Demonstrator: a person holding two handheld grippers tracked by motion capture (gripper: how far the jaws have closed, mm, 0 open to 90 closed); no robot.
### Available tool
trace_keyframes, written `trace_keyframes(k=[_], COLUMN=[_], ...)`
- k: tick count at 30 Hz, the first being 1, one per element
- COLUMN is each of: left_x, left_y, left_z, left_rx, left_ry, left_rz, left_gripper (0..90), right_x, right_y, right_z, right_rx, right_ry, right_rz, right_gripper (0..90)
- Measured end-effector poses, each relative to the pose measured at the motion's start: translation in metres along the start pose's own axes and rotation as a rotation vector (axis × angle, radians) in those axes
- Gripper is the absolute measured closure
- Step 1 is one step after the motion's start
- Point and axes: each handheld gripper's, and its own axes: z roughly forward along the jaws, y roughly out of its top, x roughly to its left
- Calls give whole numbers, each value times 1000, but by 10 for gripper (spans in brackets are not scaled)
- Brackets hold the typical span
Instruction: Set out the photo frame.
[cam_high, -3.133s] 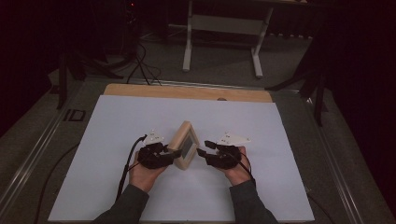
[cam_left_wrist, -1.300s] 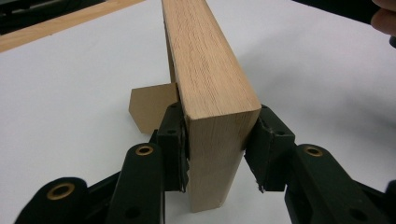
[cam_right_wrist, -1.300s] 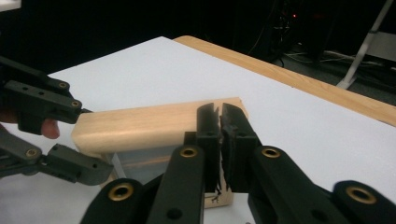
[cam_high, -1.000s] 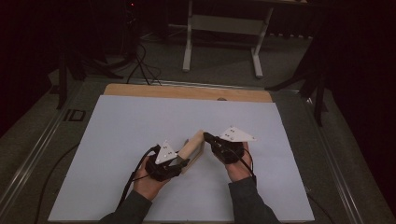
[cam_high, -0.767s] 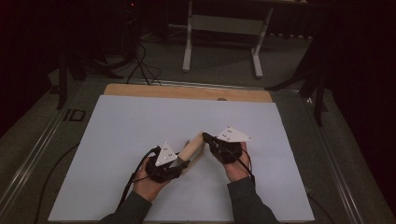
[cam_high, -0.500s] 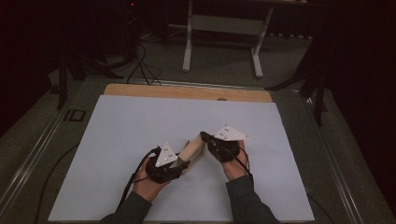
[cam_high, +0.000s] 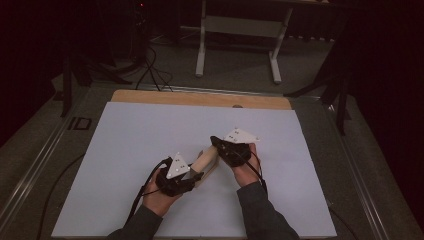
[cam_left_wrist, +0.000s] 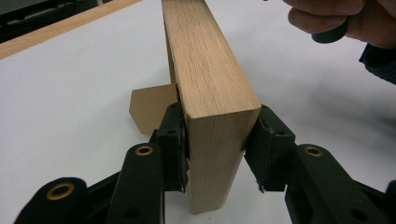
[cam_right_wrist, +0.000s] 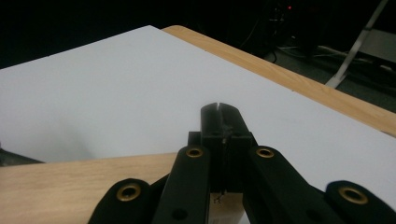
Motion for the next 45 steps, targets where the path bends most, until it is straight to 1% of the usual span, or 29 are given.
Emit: trace_keyframes(k=[2,8,18,22,23,29,38,43,45], left_x=[0,2,8,11,13,15,20,25,26], left_y=[0,0,-1,-2,-2,-3,-3,-4,-4], left_z=[0,0,-1,-2,-2,-3,-3,-3,-3], left_rx=[0,1,5,6,4,4,4,1,1], left_ry=[2,1,32,45,51,61,81,90,91], left_rz=[-8,-12,-41,-49,-62,-71,-90,-119,-121], left_gripper=[608,602,588,581,579,578,575,579,582], right_x=[-1,-1,-3,-4,-4,-4,-2,-1,-1], right_y=[2,3,2,2,1,-1,-2,-3,-4], right_z=[3,2,-3,-5,-6,-10,-17,-20,-20], right_rx=[13,25,39,43,44,45,56,59,60], right_ry=[6,2,-10,-15,-18,-21,-29,-27,-27], right_rz=[7,3,28,29,27,30,19,20,21], right_gripper=[895,895,898,898,898,898,898,898,899])
